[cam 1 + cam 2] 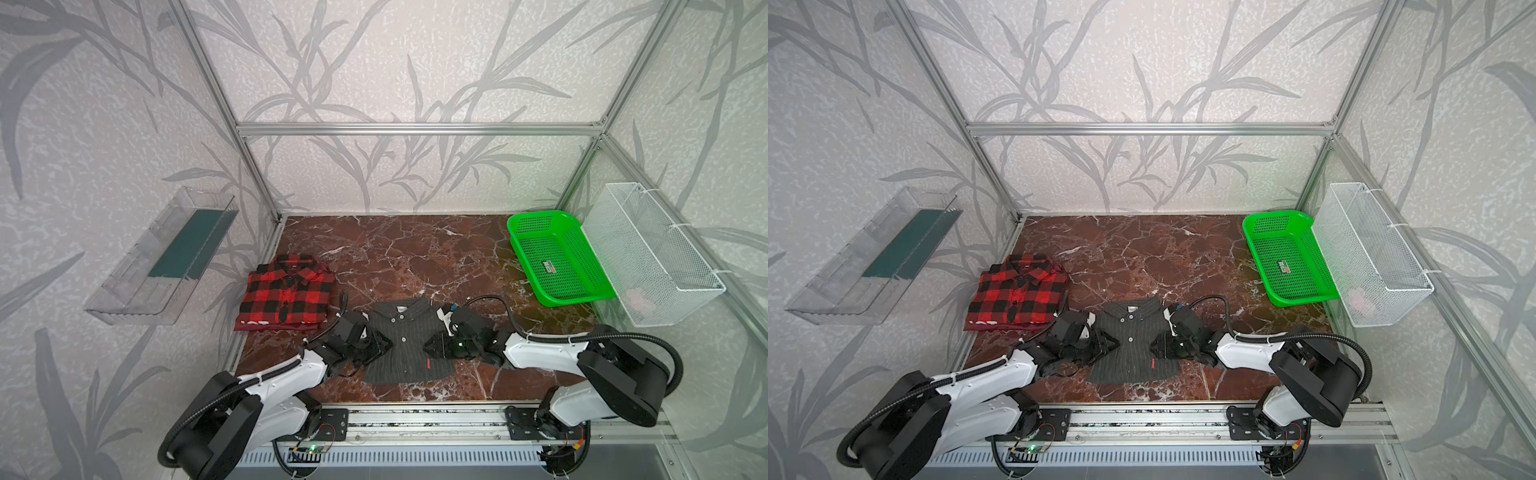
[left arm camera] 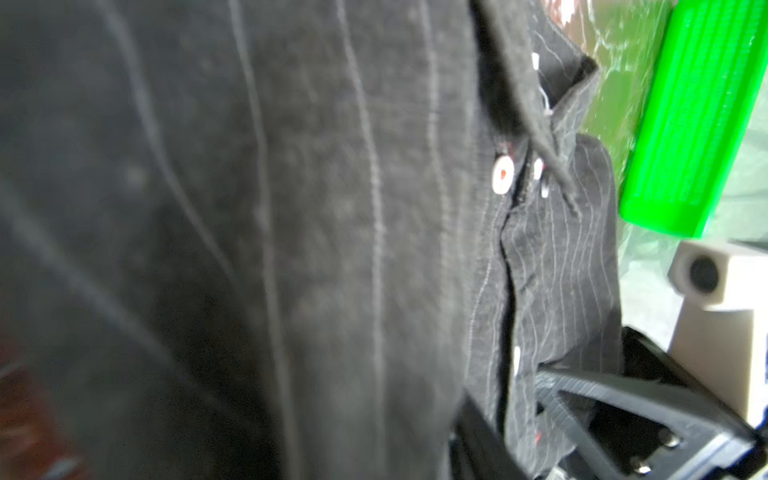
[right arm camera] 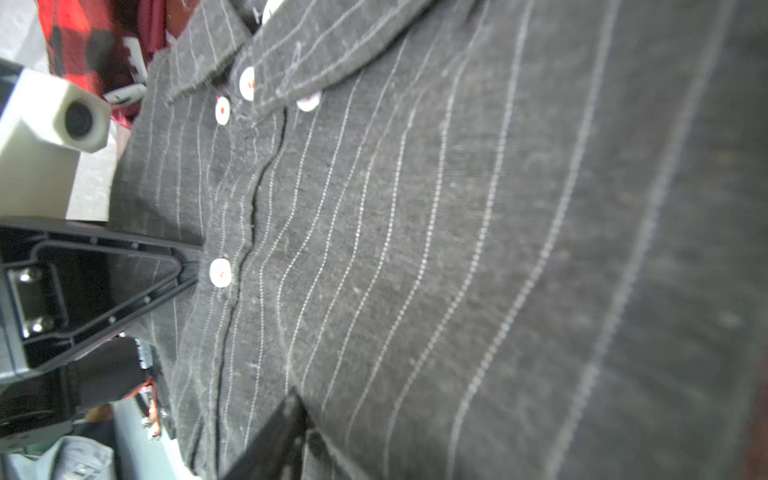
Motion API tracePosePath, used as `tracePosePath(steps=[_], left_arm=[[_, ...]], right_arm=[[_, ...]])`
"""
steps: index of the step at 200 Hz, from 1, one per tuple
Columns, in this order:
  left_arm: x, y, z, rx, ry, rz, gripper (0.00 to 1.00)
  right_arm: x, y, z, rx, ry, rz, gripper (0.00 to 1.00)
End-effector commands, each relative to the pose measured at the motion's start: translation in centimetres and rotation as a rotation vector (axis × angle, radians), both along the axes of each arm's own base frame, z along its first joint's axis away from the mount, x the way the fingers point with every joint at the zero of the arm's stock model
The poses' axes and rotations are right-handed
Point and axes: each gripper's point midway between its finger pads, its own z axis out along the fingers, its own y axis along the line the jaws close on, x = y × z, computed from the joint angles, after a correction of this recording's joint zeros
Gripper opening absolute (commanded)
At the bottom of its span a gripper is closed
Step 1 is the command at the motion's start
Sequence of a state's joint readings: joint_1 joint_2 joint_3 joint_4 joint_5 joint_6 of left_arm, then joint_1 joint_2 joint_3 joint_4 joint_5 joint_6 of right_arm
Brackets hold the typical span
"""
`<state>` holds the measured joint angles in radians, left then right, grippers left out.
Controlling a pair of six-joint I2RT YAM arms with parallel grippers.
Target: Fold and stack the long sleeve shirts
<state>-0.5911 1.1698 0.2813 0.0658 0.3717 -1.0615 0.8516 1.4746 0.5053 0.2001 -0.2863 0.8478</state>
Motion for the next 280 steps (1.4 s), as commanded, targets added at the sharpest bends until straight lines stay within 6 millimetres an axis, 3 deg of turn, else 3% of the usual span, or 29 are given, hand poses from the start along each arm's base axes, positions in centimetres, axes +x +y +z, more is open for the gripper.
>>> tracePosePath(steps=[1,31,61,81,102,133,159,163,196,208,225,239,280], left_arm=[[-4.4,2.8,-5.0,0.143,0.211,0.012,0.29],[-3.2,2.3,-3.7,0.158,0.186,0.001,0.0],[-1.1,1.6,-0.9,0.161,0.135,-0.001,0.0],[1.0,1.4,1.9,0.166,0.081,0.021,0.0],[3.4,2.9,5.9,0.206,0.011,0.053,0.0],[6.5,7.4,12.6,0.279,-0.054,0.132,0.0],[8.5,12.1,16.2,0.315,-0.071,0.226,0.0],[8.9,12.7,16.7,0.311,-0.08,0.238,0.0],[11.2,19.3,20.0,0.413,-0.179,0.425,0.0],[11.8,20.5,21.0,0.373,-0.184,0.474,0.0],[12.9,22.6,21.6,0.415,-0.209,0.541,0.0],[13.4,24.7,20.9,0.468,-0.185,0.597,0.0],[14.5,29.2,16.4,0.515,-0.082,0.68,0.0]], right_arm=[[-2.7,-2.4,-3.4,-0.128,0.119,-0.007,0.34],[-2.2,-1.2,-2.5,-0.083,0.089,-0.005,0.0],[-0.9,1.3,0.2,-0.025,0.024,0.013,0.0],[1.0,3.7,3.5,0.027,-0.04,0.028,0.0],[2.7,6.7,7.4,0.078,-0.096,0.068,0.0],[4.5,11.3,12.4,0.147,-0.171,0.123,0.0],[5.5,15.2,16.0,0.196,-0.236,0.175,0.0],[5.8,16.0,15.4,0.188,-0.231,0.181,0.0],[8.2,20.9,17.1,0.251,-0.252,0.207,0.0],[8.9,22.6,17.8,0.277,-0.262,0.219,0.0],[10.0,24.7,18.4,0.309,-0.285,0.216,0.0],[10.8,26.4,18.6,0.342,-0.29,0.218,0.0],[13.4,30.1,18.7,0.401,-0.34,0.204,0.0]])
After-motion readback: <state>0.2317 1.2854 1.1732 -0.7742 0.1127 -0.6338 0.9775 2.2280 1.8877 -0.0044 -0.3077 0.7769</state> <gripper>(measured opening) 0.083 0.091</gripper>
